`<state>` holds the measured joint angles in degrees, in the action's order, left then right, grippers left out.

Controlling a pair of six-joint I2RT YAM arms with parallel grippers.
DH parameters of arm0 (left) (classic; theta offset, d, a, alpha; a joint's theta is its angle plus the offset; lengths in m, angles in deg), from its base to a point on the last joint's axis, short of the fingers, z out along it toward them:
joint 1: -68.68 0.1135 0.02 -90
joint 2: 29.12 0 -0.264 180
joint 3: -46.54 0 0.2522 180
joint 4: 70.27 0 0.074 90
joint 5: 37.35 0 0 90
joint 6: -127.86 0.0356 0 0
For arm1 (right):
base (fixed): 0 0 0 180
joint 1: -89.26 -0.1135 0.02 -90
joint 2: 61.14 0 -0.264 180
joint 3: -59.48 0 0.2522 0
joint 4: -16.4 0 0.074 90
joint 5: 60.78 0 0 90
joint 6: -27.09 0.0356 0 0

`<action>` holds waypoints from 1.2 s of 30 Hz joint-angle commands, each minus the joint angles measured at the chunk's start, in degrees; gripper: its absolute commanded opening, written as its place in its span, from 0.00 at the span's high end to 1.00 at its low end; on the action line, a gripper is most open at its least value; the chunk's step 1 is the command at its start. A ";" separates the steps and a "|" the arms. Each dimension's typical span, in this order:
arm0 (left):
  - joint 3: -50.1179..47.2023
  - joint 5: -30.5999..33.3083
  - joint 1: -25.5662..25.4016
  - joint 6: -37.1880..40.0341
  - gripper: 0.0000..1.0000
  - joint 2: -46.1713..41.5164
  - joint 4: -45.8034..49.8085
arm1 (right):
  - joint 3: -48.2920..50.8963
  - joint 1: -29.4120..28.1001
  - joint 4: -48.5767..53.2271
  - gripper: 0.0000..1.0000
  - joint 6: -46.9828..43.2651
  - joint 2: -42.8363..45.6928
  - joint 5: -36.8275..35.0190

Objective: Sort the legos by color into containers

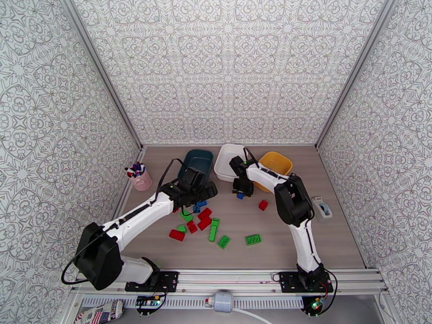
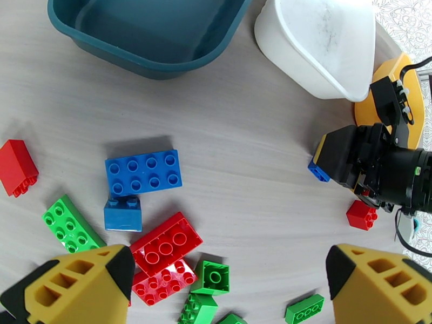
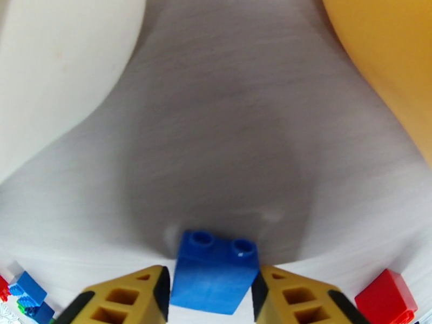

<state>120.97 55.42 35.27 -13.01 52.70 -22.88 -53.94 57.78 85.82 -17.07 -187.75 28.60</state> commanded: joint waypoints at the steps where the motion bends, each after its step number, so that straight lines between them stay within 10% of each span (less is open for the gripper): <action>1: 1.96 0.73 -0.76 -0.39 0.01 1.21 -0.46 | 3.60 0.08 -0.41 0.58 -0.15 2.68 -0.14; 19: 17.74 -3.63 -3.59 3.36 0.01 15.00 0.22 | 8.31 1.17 -0.51 0.65 -3.93 18.53 -1.72; 36: 48.27 -9.64 -5.68 11.76 0.01 35.31 9.81 | 1.67 20.09 3.03 0.64 -9.96 19.17 -0.26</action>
<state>165.10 46.76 30.05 -4.64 85.68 -17.54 -48.71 76.07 87.06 -25.11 -166.30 28.16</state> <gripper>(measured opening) 0.994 0.359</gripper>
